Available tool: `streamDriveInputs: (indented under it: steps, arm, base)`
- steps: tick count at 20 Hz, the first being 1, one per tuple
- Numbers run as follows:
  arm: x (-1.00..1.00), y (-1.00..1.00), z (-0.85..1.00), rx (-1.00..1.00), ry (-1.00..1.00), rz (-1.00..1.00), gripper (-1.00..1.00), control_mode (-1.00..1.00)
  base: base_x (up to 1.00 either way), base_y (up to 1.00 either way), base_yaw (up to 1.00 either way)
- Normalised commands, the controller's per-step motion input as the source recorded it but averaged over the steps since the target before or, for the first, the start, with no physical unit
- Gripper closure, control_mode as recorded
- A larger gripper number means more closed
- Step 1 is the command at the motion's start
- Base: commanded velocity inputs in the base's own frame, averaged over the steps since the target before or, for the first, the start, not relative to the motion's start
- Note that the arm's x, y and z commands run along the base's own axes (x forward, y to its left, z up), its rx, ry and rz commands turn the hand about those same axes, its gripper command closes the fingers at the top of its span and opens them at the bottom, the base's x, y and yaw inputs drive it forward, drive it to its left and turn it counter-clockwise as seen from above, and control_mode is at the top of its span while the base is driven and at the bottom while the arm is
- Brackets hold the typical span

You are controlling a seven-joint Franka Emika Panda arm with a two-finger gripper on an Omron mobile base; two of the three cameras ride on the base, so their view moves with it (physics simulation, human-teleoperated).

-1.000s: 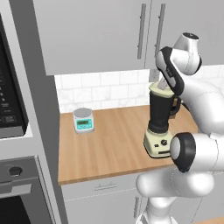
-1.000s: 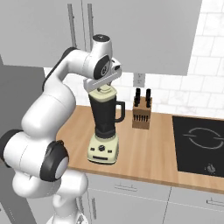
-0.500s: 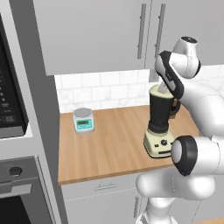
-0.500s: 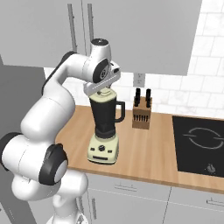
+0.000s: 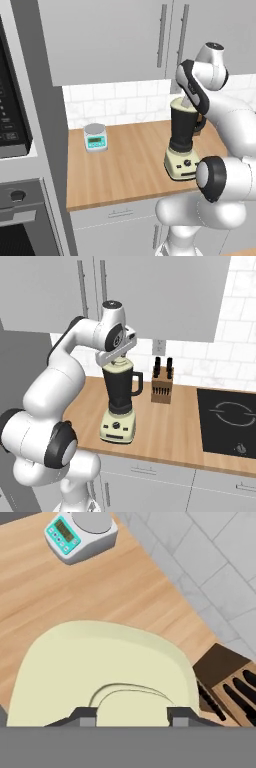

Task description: Close the lid blender by securely placing the lid on top.

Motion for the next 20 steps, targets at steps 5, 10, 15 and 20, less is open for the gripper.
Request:
streamDriveInputs:
  steps: [5,10,15,20]
  arm:
    - [0.00,0.00,0.08,0.04,-0.10,0.00,-1.00,-1.00]
    - [-0.09,-0.04,0.26,0.10,-0.18,0.00,-1.00,-1.00]
    - [-0.83,-0.61,0.11,0.19,-0.43,0.00,-1.00,-1.00]
    - [-1.00,-1.00,-0.22,0.05,-0.42,0.01,-1.00,-1.00]
  base:
    - [0.00,0.00,0.00]
    - [0.00,0.00,0.00]
    - [0.00,0.00,0.00]
    - [0.00,0.00,0.00]
